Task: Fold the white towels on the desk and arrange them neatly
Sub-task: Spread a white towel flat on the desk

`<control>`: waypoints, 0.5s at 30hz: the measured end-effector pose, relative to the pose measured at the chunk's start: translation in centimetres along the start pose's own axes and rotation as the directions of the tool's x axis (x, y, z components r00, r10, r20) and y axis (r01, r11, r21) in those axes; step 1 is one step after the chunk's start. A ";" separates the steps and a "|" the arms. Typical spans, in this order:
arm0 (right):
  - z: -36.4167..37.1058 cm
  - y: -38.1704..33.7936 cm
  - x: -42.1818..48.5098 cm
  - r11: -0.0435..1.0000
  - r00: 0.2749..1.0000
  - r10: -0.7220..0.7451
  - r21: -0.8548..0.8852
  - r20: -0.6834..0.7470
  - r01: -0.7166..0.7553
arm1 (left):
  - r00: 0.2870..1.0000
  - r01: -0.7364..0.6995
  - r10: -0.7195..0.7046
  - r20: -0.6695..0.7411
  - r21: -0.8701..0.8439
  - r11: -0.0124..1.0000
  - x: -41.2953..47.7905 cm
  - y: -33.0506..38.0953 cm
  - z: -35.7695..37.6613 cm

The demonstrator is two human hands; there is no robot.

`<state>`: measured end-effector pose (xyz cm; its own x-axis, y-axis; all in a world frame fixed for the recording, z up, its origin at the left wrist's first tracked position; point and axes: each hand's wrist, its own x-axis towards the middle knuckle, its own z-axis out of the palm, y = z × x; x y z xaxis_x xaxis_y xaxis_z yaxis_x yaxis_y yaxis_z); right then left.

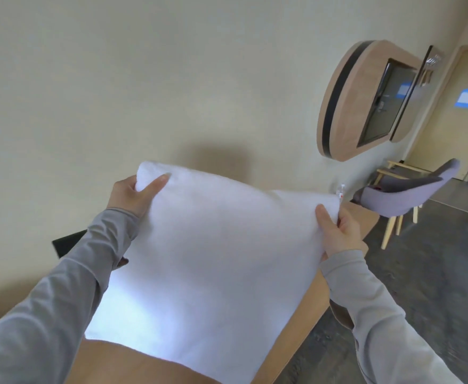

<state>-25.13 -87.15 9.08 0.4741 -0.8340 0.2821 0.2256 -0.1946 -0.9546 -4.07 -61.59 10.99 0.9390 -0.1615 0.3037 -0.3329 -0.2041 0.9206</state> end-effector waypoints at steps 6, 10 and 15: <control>1.1 11.9 4.0 0.960 0.968 0.245 -0.126 -0.057 -0.250 | 0.938 0.220 -0.299 0.174 0.367 0.904 6.4 -9.5 11.9; 2.3 22.3 4.7 0.761 0.772 0.636 -0.173 0.006 -0.625 | 0.831 0.362 -0.493 0.257 0.424 0.830 5.3 -18.7 19.3; 2.1 28.2 8.8 0.622 0.630 0.776 -0.160 0.001 -0.766 | 0.812 0.468 -0.581 0.045 0.545 0.696 0.2 -25.7 21.4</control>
<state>-12.85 -98.89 -15.17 0.4746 -0.6763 -0.5634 -0.3588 0.4358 -0.8254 2.81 -77.07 -17.82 0.9525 -0.0559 -0.2994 0.1605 -0.7434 0.6493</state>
